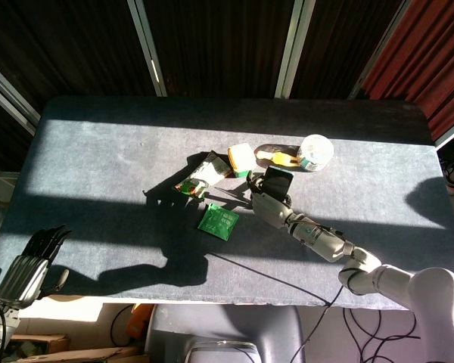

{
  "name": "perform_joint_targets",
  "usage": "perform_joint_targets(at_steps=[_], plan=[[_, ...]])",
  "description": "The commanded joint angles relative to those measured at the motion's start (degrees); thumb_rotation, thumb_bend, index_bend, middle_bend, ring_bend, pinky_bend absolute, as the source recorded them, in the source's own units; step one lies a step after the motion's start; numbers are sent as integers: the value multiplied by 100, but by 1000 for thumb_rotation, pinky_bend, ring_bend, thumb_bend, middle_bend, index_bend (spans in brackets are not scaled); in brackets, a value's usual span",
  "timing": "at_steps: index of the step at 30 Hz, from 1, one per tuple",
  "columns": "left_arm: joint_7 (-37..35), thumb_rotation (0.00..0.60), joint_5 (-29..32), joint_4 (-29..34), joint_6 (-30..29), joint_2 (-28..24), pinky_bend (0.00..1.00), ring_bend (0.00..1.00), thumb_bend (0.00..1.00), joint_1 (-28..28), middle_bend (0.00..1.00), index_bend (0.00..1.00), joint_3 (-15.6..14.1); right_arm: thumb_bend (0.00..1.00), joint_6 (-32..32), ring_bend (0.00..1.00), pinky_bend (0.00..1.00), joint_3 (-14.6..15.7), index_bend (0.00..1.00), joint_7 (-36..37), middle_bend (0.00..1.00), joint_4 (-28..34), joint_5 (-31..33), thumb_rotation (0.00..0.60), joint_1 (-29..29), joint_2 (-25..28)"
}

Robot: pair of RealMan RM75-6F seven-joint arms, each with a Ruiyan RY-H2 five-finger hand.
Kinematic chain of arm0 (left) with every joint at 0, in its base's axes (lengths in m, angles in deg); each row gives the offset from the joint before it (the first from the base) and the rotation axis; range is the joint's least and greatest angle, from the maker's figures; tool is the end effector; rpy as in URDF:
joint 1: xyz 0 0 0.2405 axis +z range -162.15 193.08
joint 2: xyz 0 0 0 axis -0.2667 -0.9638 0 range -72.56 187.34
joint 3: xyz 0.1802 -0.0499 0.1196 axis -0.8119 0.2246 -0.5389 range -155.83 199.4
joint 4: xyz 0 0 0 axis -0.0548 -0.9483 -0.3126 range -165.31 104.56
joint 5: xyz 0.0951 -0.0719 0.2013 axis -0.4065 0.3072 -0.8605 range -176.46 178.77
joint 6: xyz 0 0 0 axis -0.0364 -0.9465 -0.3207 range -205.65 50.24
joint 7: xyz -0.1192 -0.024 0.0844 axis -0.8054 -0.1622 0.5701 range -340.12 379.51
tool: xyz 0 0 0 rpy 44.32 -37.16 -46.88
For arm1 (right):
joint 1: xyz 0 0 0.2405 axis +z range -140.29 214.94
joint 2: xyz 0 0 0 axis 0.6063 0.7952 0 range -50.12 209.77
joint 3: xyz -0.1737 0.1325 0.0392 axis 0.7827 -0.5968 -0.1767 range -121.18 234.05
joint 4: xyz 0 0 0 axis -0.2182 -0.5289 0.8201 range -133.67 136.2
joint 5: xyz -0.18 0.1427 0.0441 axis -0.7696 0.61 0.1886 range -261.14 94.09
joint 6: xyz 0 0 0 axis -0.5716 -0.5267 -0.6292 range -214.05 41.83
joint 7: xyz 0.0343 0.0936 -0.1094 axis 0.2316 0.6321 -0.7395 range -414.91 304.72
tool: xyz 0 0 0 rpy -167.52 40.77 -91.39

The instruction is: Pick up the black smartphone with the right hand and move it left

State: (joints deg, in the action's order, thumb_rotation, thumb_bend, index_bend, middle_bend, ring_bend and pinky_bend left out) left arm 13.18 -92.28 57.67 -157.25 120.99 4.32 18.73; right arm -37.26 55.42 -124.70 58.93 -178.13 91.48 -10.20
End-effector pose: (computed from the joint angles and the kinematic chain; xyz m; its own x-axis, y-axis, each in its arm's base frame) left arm -0.2869 0.1902 0.0989 0.4080 0.1629 0.8983 0.9035 -0.2137 -0.3716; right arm -0.1352 -0.3852 -0.0424 0.6822 0.6735 -0.2848 0.5836 -0.2668 0.7670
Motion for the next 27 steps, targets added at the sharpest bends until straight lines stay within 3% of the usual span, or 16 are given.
perform_joint_targets(at_steps=[1,22,27], plan=[[7,600,-6,3,2,1,0,0,408,-1,0,0,-4,211,-25,467,312,-1,960,47,676,-52,13,600,4,-57],[18,600,10,14,-3,-13,0,0,407,13,0,0,-9,210,-41,468,312,-11,958,271,676,-347,14,600,49,-285],[29,600,13,22,8,-16,0,0,407,11,0,0,-12,210,-50,468,312,10,873,303,676,-370,7,600,47,-268]])
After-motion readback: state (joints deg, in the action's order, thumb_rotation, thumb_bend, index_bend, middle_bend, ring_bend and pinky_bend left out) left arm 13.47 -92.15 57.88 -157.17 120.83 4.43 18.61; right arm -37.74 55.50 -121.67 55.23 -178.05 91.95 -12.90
